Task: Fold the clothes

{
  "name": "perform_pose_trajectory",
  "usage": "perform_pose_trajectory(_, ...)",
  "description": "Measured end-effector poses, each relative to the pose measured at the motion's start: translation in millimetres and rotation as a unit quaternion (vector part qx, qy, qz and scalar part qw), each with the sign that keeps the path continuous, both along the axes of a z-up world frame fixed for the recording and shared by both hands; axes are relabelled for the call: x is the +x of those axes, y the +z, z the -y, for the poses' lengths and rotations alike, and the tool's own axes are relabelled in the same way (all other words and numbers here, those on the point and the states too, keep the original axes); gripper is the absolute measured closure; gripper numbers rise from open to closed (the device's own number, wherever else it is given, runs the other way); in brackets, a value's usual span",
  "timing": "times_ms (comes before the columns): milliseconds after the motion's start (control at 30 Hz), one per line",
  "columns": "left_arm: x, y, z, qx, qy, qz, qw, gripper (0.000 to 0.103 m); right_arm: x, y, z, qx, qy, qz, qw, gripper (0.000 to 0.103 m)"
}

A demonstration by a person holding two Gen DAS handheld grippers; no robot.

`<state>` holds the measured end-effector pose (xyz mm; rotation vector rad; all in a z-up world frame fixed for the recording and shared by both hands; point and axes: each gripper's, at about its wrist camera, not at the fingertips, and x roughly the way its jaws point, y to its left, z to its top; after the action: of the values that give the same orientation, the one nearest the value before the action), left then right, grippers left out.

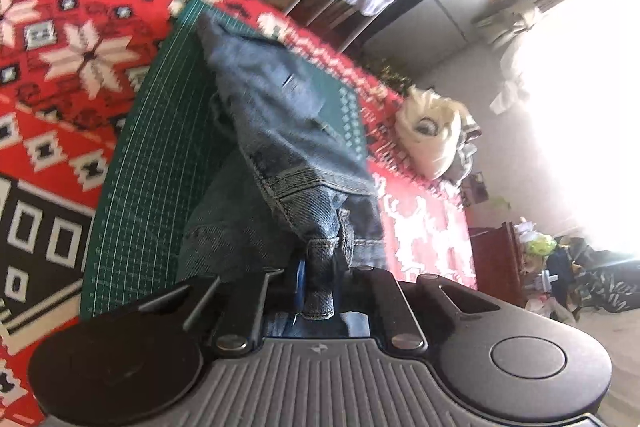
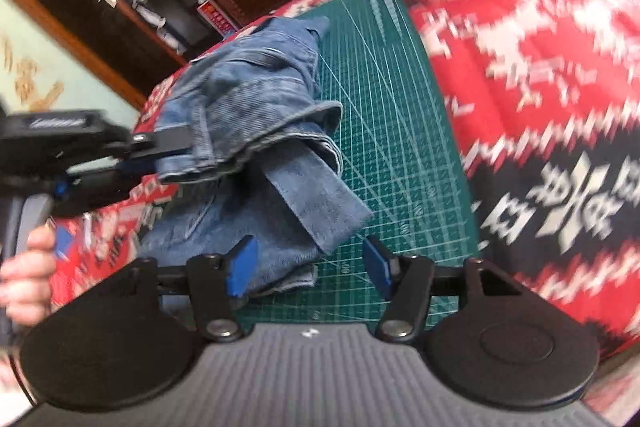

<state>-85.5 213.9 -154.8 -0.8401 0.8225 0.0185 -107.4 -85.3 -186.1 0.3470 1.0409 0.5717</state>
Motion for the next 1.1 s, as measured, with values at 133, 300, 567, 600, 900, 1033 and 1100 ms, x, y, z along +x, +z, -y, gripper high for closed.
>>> perform_pose_trajectory(133, -4.5, 16.6, -5.9, 0.016, 0.012, 0.019, 0.9996, 0.092, 0.0, 1.9, -17.4, -0.038, 0.003, 0.052, 0.998, 0.095)
perform_pose_trajectory(300, -17.7, 28.1, -16.5, 0.014, 0.025, 0.031, 0.9991, 0.092, -2.9, 21.1, -20.0, -0.046, 0.007, 0.110, 0.993, 0.098)
perform_pose_trajectory(567, -38.9, 50.8, -18.6, 0.006, 0.028, 0.064, 0.9976, 0.092, 24.7, 61.8, 0.2, -0.052, -0.031, 0.177, 0.982, 0.099)
perform_pose_trajectory(600, -40.9, 54.4, -17.3, 0.006, 0.025, 0.068, 0.9974, 0.092, 28.5, 67.1, 2.0, -0.052, -0.036, 0.184, 0.981, 0.099)
perform_pose_trajectory(900, -43.3, 79.7, 6.3, 0.018, -0.009, 0.091, 0.9956, 0.092, 56.4, 108.9, 19.7, -0.054, -0.080, 0.243, 0.965, 0.099)
perform_pose_trajectory(1033, -31.7, 68.8, 14.4, 0.006, -0.021, 0.070, 0.9973, 0.091, 59.4, 118.6, 30.2, -0.054, -0.098, 0.257, 0.960, 0.099)
perform_pose_trajectory(1100, -24.0, 56.5, 16.1, 0.002, -0.024, 0.048, 0.9986, 0.091, 58.7, 111.7, 32.6, -0.058, -0.102, 0.251, 0.961, 0.099)
